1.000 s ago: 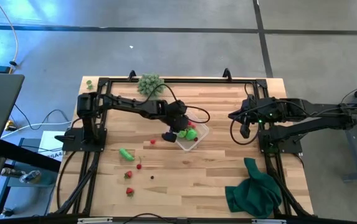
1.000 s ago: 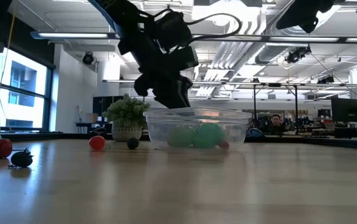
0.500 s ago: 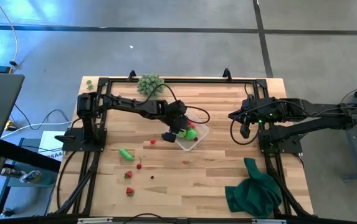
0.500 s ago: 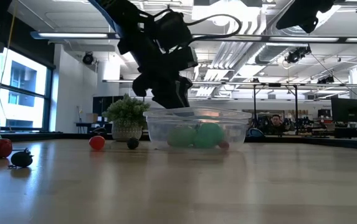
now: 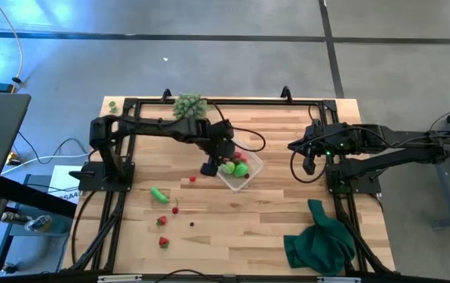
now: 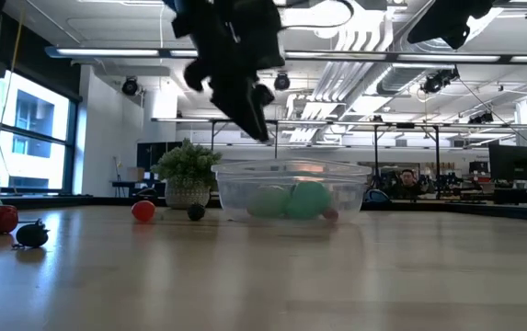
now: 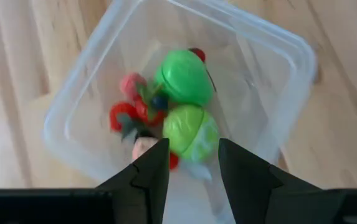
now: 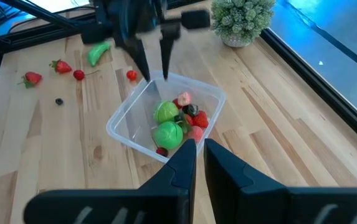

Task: Pick and placing Produce into tupperware
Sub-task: Put the red cherry into the transparent bin

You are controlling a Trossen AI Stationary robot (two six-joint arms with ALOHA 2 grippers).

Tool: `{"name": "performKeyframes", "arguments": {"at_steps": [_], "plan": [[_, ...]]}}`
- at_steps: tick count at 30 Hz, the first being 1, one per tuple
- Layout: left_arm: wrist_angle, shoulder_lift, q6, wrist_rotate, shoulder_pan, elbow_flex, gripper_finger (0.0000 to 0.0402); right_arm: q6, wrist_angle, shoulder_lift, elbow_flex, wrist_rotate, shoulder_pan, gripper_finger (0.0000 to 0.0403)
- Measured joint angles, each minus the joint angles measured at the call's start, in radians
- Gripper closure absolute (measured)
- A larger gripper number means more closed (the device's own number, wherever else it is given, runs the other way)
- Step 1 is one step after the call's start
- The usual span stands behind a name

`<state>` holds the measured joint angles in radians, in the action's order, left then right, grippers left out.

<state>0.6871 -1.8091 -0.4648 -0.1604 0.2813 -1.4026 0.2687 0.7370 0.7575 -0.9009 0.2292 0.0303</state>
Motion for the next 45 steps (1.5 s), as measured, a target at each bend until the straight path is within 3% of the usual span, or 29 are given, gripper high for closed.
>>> {"name": "performKeyframes", "arguments": {"at_steps": [10, 15, 19, 24, 29, 35, 40, 45], "plan": [[0.281, 0.189, 0.010, 0.133, 0.000, -0.044, 0.0273, 0.000, 0.000, 0.001, 0.000, 0.000, 0.000, 0.0378], [0.304, 0.301, 0.048, 0.149, 0.000, 0.036, 0.0273, 0.000, 0.000, 0.000, 0.000, 0.000, 0.000, 0.0378], [0.242, 0.402, 0.120, 0.144, 0.000, 0.193, 0.0273, 0.000, 0.000, 0.000, 0.000, 0.000, 0.000, 0.0378], [-0.001, 0.535, 0.304, 0.069, -0.018, 0.476, 0.0273, 0.000, 0.000, 0.001, 0.000, 0.000, 0.000, 0.0378], [-0.195, 0.579, 0.468, 0.103, -0.101, 0.678, 0.0273, 0.000, 0.001, 0.001, 0.000, 0.000, 0.000, 0.0378], [-0.286, 0.570, 0.590, 0.188, -0.196, 0.784, 0.0272, 0.000, 0.000, 0.000, 0.000, 0.000, 0.000, 0.0378], [-0.307, 0.555, 0.612, 0.250, -0.243, 0.795, 0.0272, 0.000, 0.000, 0.001, 0.000, 0.000, 0.000, 0.0378], [-0.328, 0.520, 0.619, 0.235, -0.267, 0.796, 0.0272, 0.000, 0.000, 0.000, 0.000, 0.000, 0.000, 0.0378]]}}
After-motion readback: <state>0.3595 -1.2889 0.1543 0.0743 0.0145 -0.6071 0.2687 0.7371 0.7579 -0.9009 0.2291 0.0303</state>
